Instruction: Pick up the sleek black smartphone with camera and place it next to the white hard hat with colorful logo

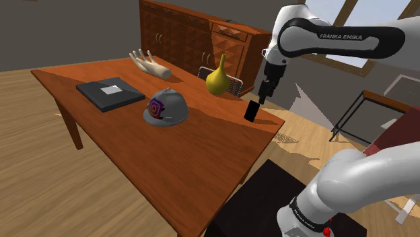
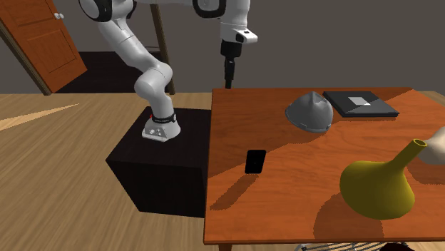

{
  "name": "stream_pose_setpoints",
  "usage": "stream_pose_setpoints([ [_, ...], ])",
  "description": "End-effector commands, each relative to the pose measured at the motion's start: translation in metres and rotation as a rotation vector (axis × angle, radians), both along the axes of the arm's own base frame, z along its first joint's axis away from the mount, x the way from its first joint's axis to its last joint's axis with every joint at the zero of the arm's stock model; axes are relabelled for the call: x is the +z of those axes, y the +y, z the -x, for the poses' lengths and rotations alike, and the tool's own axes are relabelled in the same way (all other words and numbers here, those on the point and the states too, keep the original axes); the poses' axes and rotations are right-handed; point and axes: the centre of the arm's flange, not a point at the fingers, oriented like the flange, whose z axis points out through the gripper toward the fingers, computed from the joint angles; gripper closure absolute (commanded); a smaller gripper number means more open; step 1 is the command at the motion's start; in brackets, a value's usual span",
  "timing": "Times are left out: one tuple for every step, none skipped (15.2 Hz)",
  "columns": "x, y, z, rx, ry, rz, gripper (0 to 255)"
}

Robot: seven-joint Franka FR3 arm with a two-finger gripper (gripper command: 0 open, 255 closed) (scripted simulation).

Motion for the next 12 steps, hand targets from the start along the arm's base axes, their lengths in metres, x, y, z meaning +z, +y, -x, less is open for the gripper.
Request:
stream_pose_setpoints([
  [-0.01, -0.021, -0.014, 0.001, 0.0, -0.007, 0],
  [-0.015, -0.031, -0.021, 0.002, 0.0, -0.011, 0],
  [-0.02, -0.042, -0.028, 0.002, 0.0, -0.014, 0],
  [-0.025, -0.052, -0.035, 0.002, 0.0, -0.018, 0],
  [-0.031, -0.063, -0.042, 0.002, 0.0, -0.022, 0],
  [-0.036, -0.073, -0.049, 0.003, 0.0, -0.025, 0],
  [-0.041, -0.083, -0.056, 0.003, 0.001, -0.029, 0],
  [-0.046, -0.094, -0.063, 0.003, 0.001, -0.033, 0],
  [-0.052, -0.104, -0.07, 0.003, 0.001, -0.037, 0],
  [-0.057, -0.114, -0.077, 0.004, 0.001, -0.04, 0],
  [-0.063, -0.125, -0.084, 0.004, 0.001, -0.044, 0],
  [-0.068, -0.135, -0.091, 0.004, 0.001, -0.048, 0],
])
